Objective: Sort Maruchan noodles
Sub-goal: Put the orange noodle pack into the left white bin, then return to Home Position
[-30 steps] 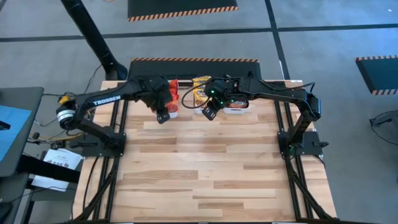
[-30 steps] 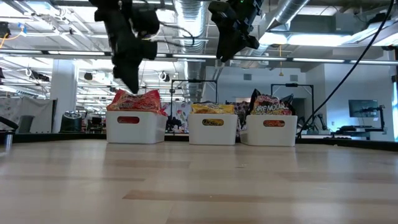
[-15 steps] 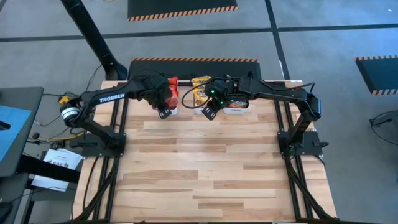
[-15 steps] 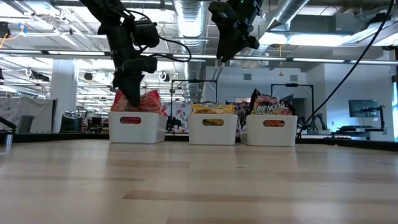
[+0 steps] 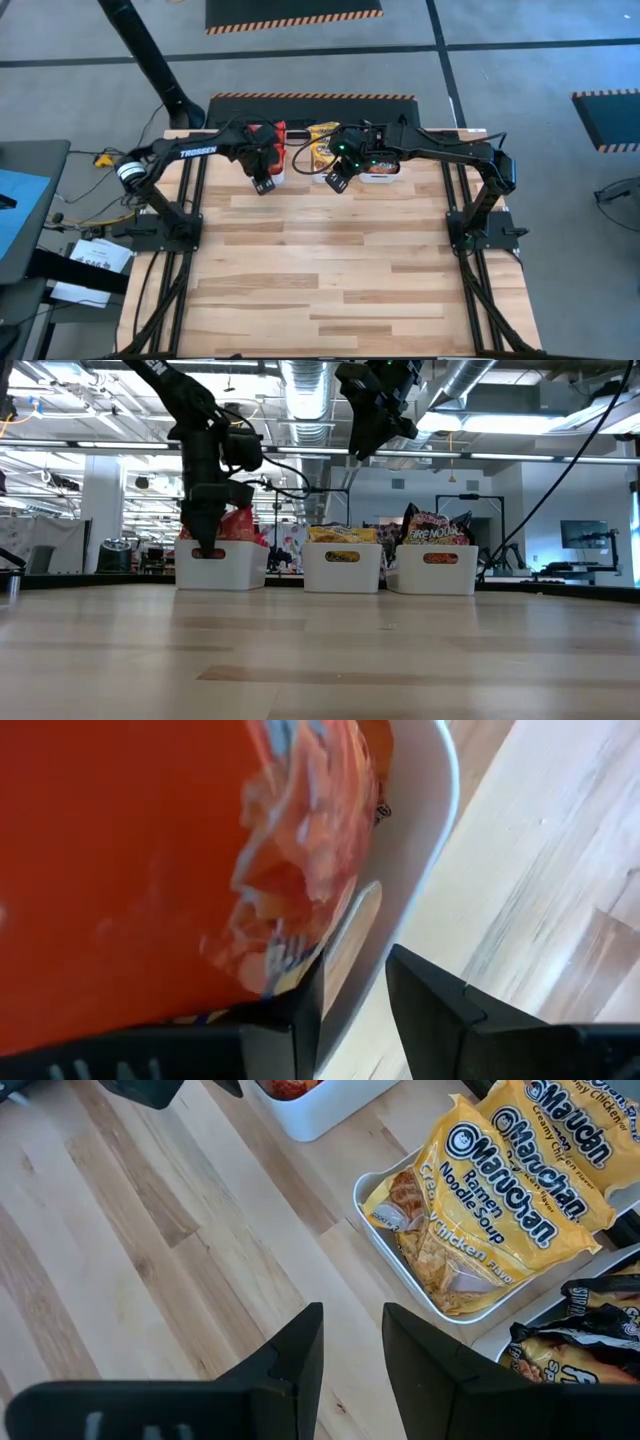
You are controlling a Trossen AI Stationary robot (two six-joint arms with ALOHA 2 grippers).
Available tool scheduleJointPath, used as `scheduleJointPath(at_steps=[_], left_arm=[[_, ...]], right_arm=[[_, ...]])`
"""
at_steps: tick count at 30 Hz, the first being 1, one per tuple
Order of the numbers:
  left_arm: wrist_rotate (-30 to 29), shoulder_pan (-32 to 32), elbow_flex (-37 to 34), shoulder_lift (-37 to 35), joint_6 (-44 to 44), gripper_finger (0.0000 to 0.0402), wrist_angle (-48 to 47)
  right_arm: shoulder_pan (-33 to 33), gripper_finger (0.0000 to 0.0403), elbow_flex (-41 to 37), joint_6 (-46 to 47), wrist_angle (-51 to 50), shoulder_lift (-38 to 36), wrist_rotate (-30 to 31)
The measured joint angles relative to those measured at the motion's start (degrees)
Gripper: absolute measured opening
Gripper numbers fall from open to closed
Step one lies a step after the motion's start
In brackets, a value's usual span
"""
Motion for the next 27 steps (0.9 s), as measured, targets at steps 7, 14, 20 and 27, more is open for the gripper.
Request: scheduleJointPath(at_steps=[7,14,20,27], left_arm=[[1.0,-0.2,0.9,-4.9,0.3,0.0105,-0.4],[1.0,-0.2,2.9,-6.8,-0.3,0.0105,-1.9],[6.9,-0.2,6.0,-11.0,-3.7,0.0105,-2.1],[12.6,-2.3,4.9,-21.5,-7.6,0.0105,2.2]], right_arm=[[0.0,0.0132,0.0,0.0,0.0,0.0,0.0],[0.0,0.0132,0.0,0.1,0.0,0.0,0.0],[0.0,0.0132,0.0,0.0,-0.1,-0.5,-2.5],[1.1,0.0132,-1.0,-5.1,-0.5,-4.0,-2.9]])
